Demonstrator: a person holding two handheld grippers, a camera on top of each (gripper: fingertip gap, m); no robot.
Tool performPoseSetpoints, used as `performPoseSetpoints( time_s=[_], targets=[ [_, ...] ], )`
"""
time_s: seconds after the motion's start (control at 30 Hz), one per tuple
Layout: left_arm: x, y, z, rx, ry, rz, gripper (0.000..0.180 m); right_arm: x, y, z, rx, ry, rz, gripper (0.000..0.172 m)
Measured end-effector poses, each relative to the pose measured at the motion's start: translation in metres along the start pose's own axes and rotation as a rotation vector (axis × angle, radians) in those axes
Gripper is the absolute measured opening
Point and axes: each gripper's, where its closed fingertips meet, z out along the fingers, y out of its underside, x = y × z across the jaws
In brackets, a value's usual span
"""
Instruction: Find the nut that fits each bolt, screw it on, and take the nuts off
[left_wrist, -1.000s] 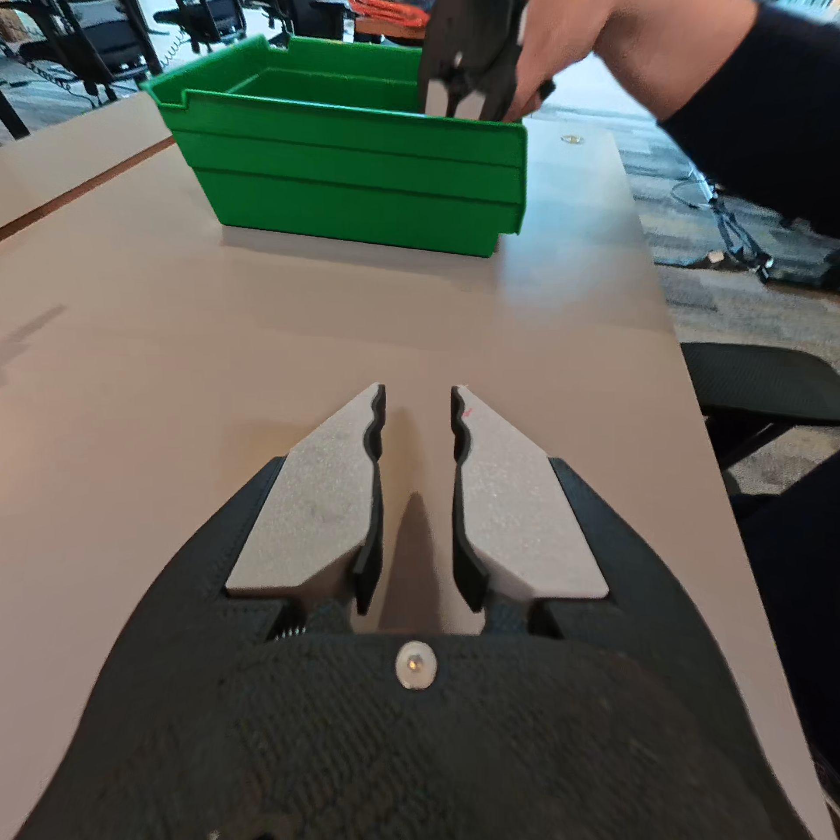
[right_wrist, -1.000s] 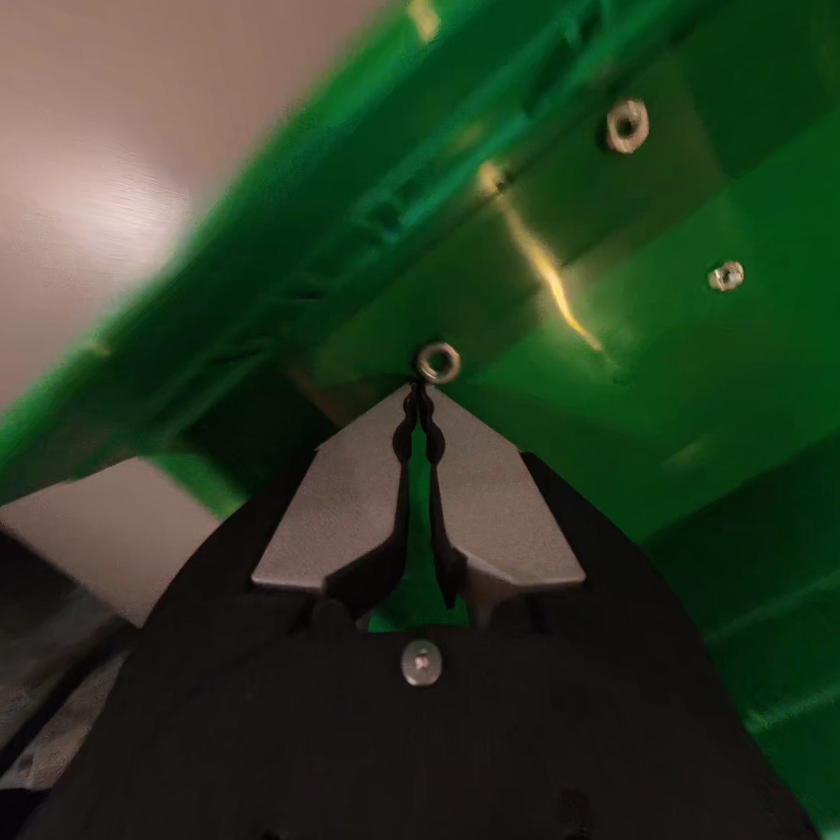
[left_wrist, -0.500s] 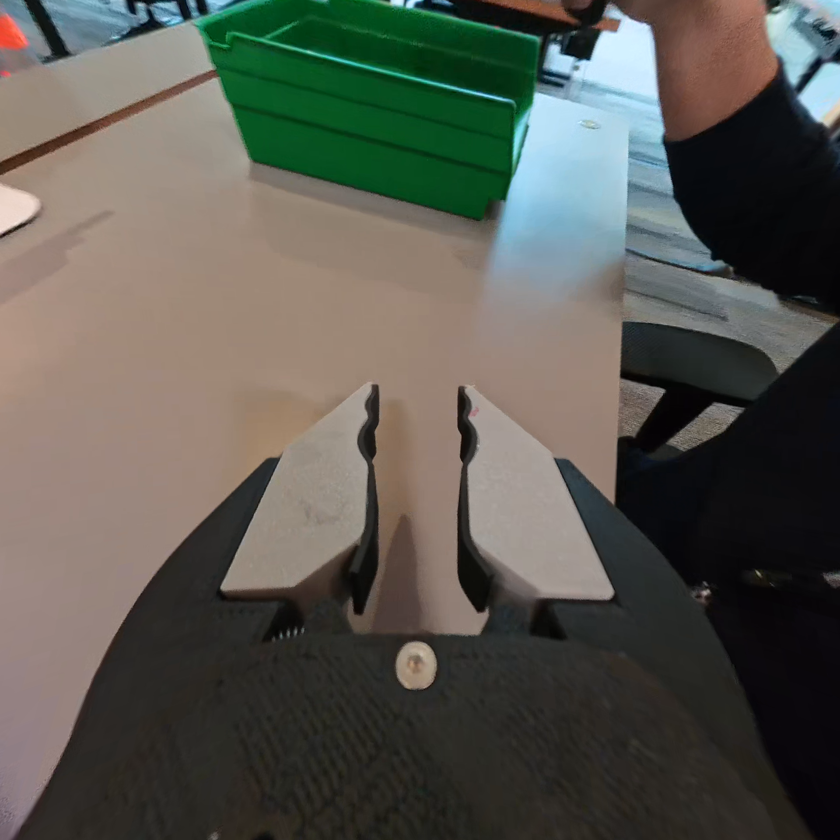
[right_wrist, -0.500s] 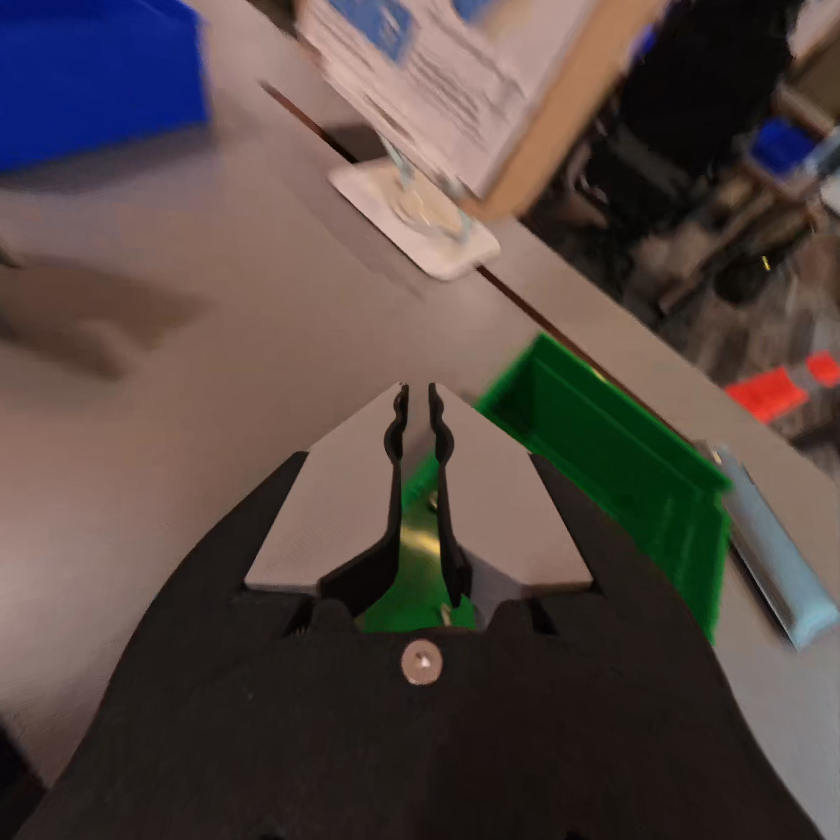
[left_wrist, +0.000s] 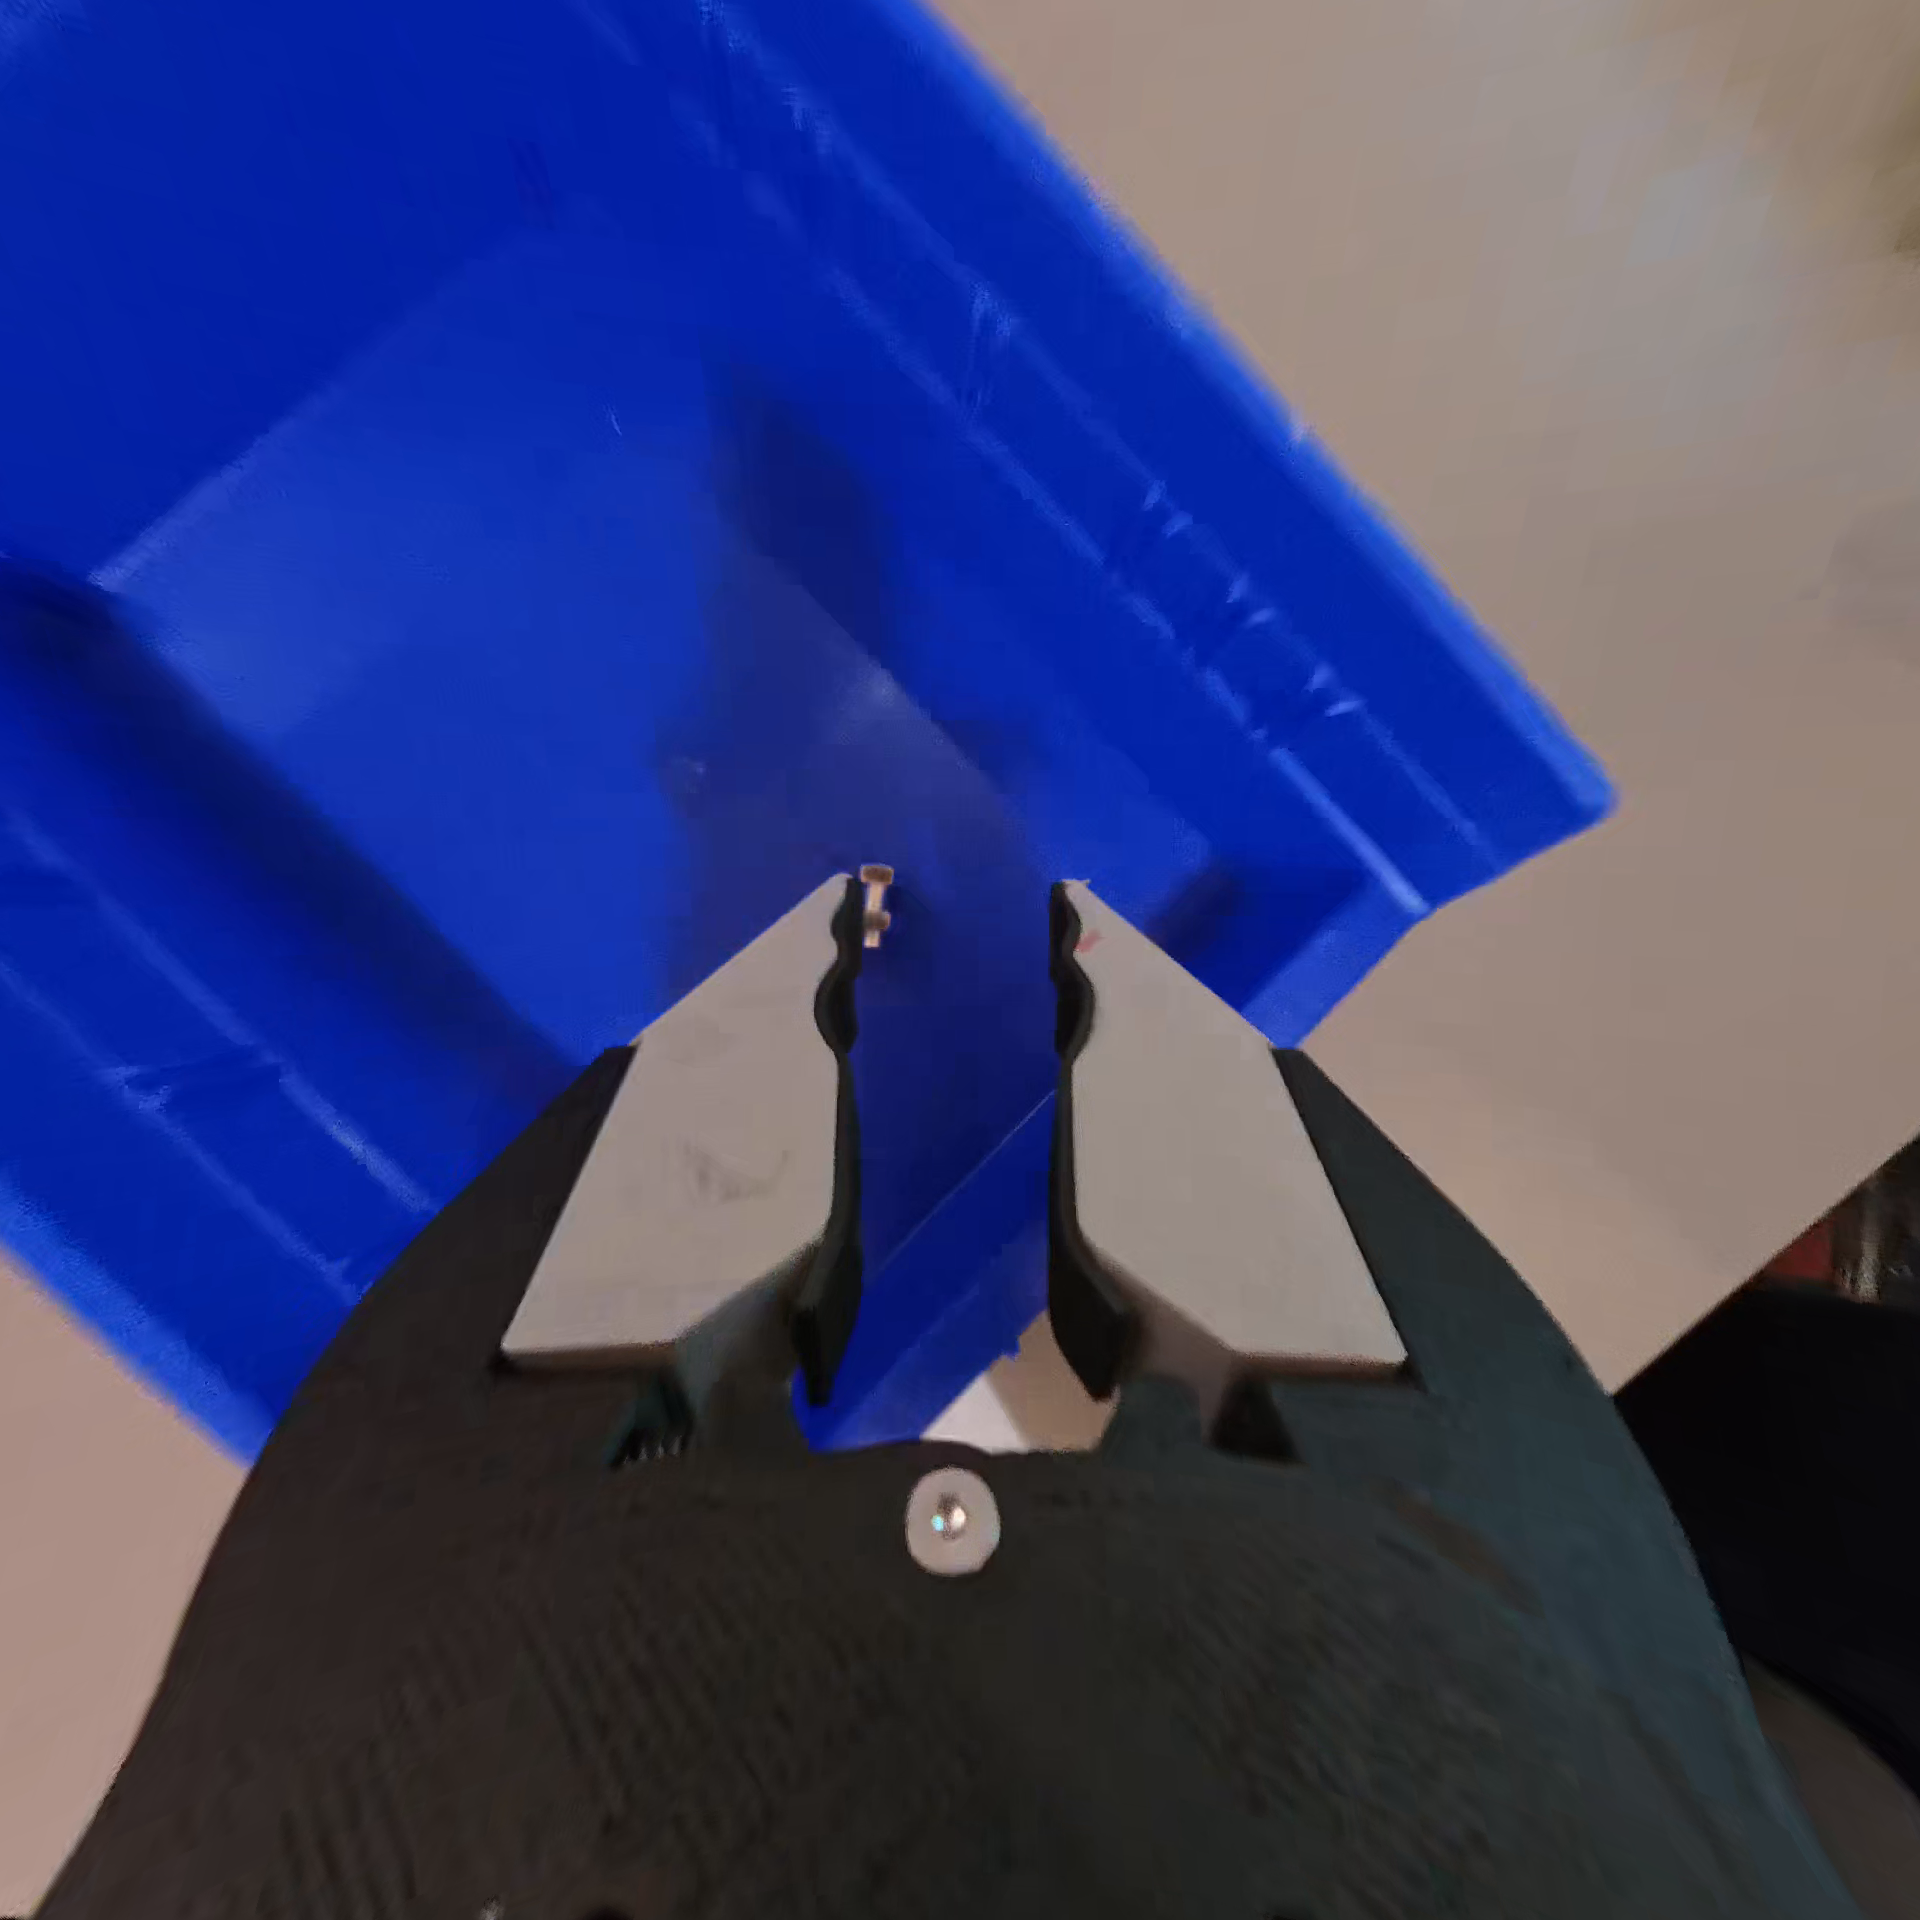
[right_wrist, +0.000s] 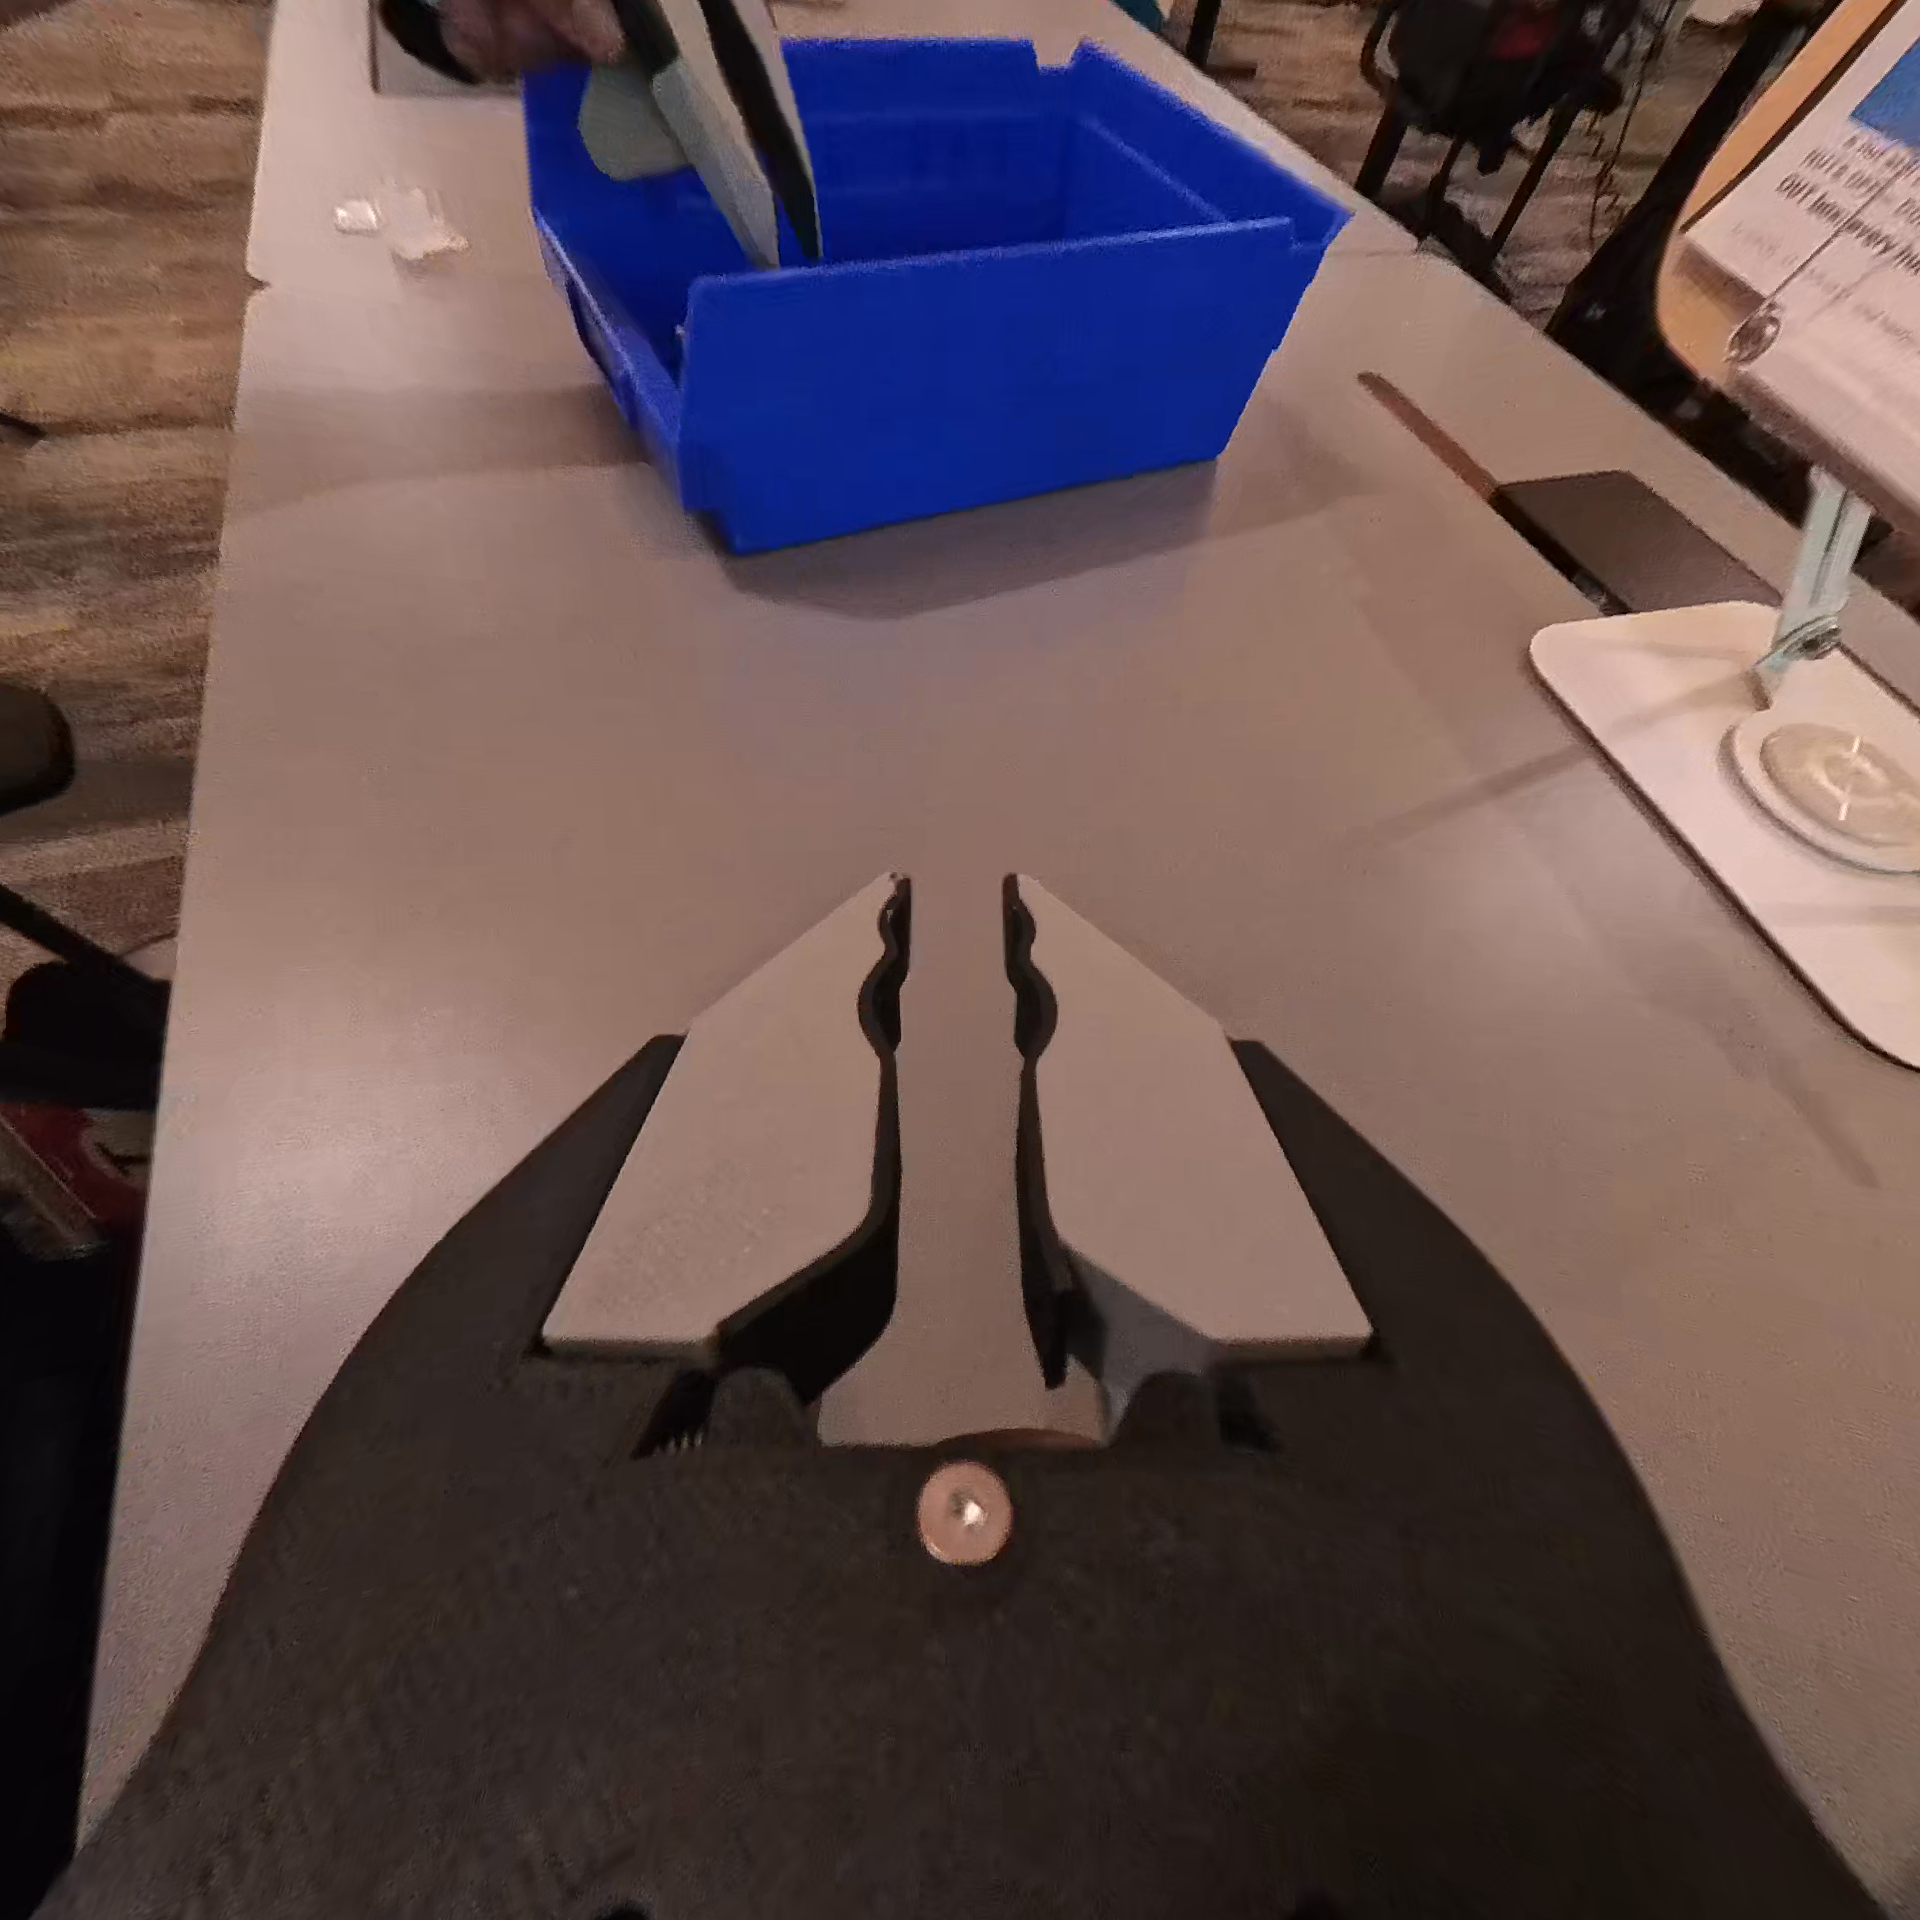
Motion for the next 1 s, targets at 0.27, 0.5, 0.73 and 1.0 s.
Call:
performPoseSetpoints(
  time_s=[0.27,0.5,0.73,1.0],
  targets=[
    [-0.025,0.031,0.052,-0.301,-0.068,0.094,0.018,0.002,0.017,0.006,-0.005,0.005,0.034,0.013],
    [-0.008,-0.032,0.021,-0.054,-0.199,0.245,0.011,-0.001,0.02,0.005,0.042,-0.039,0.111,0.014],
    [0.259,-0.132,-0.056,0.858,0.258,0.814,0.011,-0.029,-0.038,-0.022,0.337,-0.315,0.236,0.017],
    [0.349,-0.135,-0.05,1.234,0.59,0.852,0.011,-0.054,-0.065,-0.082,0.584,-0.801,0.454,0.012]
  ],
)
